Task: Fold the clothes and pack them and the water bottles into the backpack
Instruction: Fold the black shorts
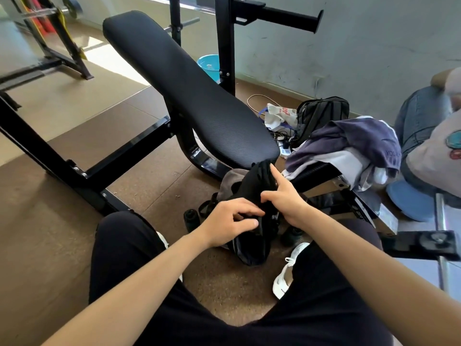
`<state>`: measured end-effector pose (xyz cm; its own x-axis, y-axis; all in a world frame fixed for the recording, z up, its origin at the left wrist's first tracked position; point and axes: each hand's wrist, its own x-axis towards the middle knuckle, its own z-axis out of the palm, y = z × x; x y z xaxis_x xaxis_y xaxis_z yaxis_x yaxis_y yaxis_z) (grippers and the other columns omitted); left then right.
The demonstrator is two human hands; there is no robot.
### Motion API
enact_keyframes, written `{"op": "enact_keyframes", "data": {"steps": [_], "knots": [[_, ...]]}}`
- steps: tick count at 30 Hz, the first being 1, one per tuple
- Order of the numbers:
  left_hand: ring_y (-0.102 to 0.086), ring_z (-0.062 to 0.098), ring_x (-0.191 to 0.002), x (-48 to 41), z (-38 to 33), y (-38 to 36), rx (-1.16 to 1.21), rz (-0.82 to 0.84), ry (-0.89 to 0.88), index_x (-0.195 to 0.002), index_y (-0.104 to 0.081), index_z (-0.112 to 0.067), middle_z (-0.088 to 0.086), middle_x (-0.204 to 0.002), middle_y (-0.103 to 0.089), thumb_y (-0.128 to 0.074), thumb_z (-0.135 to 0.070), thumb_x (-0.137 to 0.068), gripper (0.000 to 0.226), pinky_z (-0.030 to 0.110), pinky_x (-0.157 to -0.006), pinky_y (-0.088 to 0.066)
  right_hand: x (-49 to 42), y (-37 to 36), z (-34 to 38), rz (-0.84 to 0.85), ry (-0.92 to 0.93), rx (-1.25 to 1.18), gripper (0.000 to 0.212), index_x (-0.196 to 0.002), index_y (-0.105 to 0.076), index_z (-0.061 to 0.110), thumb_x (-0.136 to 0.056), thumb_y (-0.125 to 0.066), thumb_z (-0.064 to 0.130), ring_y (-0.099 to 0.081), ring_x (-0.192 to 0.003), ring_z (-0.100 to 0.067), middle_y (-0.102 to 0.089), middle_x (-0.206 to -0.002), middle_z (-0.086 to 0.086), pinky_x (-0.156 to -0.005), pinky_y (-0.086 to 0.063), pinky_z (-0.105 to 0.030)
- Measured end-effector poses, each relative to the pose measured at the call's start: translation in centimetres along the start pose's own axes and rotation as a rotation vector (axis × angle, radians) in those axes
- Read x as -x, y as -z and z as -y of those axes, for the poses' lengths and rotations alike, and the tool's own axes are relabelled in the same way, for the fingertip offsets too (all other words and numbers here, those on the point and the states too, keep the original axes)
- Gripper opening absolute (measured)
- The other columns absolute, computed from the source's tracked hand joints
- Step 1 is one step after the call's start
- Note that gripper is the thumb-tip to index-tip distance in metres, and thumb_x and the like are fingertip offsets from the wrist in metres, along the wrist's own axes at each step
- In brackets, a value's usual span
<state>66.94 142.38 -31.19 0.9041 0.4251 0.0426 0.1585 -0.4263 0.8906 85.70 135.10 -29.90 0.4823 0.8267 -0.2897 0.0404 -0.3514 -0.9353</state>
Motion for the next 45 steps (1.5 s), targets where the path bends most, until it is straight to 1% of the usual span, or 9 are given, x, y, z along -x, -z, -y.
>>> {"op": "enact_keyframes", "data": {"steps": [5, 9, 13, 22, 30, 34, 39, 42, 45], "knots": [[-0.065, 0.009, -0.112, -1.1, 1.8, 4.4, 0.092, -0.391, 0.089, -0.125, -0.068, -0.026, -0.008, -0.119, -0.070, -0.076, -0.021, -0.086, 0.040, 0.043, -0.099, -0.055, 0.6, 2.6, 2.0, 0.271, 0.083, 0.109, 0.105, -0.152, -0.039, 0.047, -0.067, -0.046, -0.013, -0.046, -0.084, -0.023, -0.063, -0.141, -0.005, -0.060, -0.043, -0.021], [-0.050, 0.010, -0.137, -2.7, 1.1, 5.5, 0.339, -0.066, 0.188, -0.145, -0.046, -0.033, -0.007, -0.145, -0.057, -0.087, -0.028, -0.072, 0.084, 0.032, -0.110, -0.045, 1.8, 3.5, 4.9, 0.493, 0.117, 0.082, 0.108, -0.151, -0.041, 0.046, -0.071, -0.034, -0.026, -0.060, -0.106, -0.020, -0.052, -0.153, 0.006, -0.066, -0.051, -0.018], [-0.066, 0.016, -0.122, -2.7, 2.0, 3.5, 0.448, 0.192, 0.316, -0.129, -0.062, -0.023, -0.003, -0.127, -0.072, -0.090, -0.017, -0.069, 0.067, 0.041, -0.109, -0.050, 2.3, 4.3, 6.3, 0.561, 0.148, 0.122, 0.107, -0.155, -0.038, 0.039, -0.072, -0.031, -0.029, -0.052, -0.136, -0.012, -0.046, -0.157, 0.013, -0.086, -0.054, -0.020], [-0.072, 0.028, -0.110, -1.0, 2.3, 3.1, 0.600, 0.072, 0.396, -0.126, -0.067, -0.010, 0.013, -0.120, -0.074, -0.074, -0.009, -0.088, 0.038, 0.032, -0.087, -0.059, 4.5, 6.3, 5.6, 0.803, 0.076, 0.425, 0.100, -0.149, -0.048, 0.039, -0.075, -0.039, -0.027, -0.048, -0.140, -0.004, -0.052, -0.150, 0.018, -0.112, -0.044, -0.031], [-0.071, 0.027, -0.114, -0.3, 2.9, 4.6, 0.495, 0.194, 0.436, -0.130, -0.063, -0.014, 0.008, -0.124, -0.073, -0.080, -0.014, -0.078, 0.054, 0.036, -0.092, -0.058, 5.2, 4.3, 2.3, 0.619, 0.083, 0.315, 0.098, -0.153, -0.043, 0.038, -0.075, -0.039, -0.022, -0.036, -0.147, -0.003, -0.041, -0.159, 0.010, -0.114, -0.042, -0.026], [-0.069, 0.023, -0.117, 0.8, 4.5, 5.2, 0.360, 0.320, 0.538, -0.127, -0.065, -0.014, 0.003, -0.123, -0.074, -0.093, -0.023, -0.063, 0.071, 0.044, -0.104, -0.053, 5.4, 3.4, 1.1, 0.433, 0.170, 0.355, 0.098, -0.154, -0.040, 0.039, -0.074, -0.041, -0.020, -0.009, -0.150, 0.013, -0.021, -0.165, 0.011, -0.122, -0.017, -0.015], [-0.063, 0.040, -0.123, 1.8, 6.3, 3.7, 0.784, -0.062, 0.541, -0.127, -0.067, -0.005, 0.018, -0.126, -0.070, -0.095, -0.027, -0.061, 0.075, 0.046, -0.102, -0.048, 6.0, 3.0, 0.4, 0.273, 0.199, 0.305, 0.093, -0.158, -0.031, 0.028, -0.080, -0.041, -0.023, -0.015, -0.113, 0.046, -0.021, -0.160, 0.010, -0.090, -0.026, 0.010], [-0.064, 0.030, -0.123, 1.8, 5.3, 2.9, 1.072, -0.174, 0.547, -0.137, -0.061, -0.013, 0.012, -0.134, -0.068, -0.073, -0.026, -0.085, 0.055, 0.040, -0.103, -0.048, 6.0, 2.5, -0.6, 0.156, 0.214, 0.289, 0.093, -0.159, -0.030, 0.026, -0.080, -0.045, -0.020, -0.018, -0.121, 0.041, -0.027, -0.150, 0.011, -0.106, -0.027, 0.000], [-0.061, 0.025, -0.128, 1.0, 4.7, 2.3, 0.866, -0.174, 0.590, -0.138, -0.059, -0.025, 0.002, -0.136, -0.067, -0.090, -0.047, -0.064, 0.084, 0.045, -0.113, -0.043, 5.7, 1.8, -2.0, 0.113, 0.220, 0.263, 0.092, -0.159, -0.033, 0.031, -0.079, -0.052, -0.010, -0.027, -0.142, 0.014, -0.032, -0.151, 0.006, -0.120, -0.027, -0.016]]}}
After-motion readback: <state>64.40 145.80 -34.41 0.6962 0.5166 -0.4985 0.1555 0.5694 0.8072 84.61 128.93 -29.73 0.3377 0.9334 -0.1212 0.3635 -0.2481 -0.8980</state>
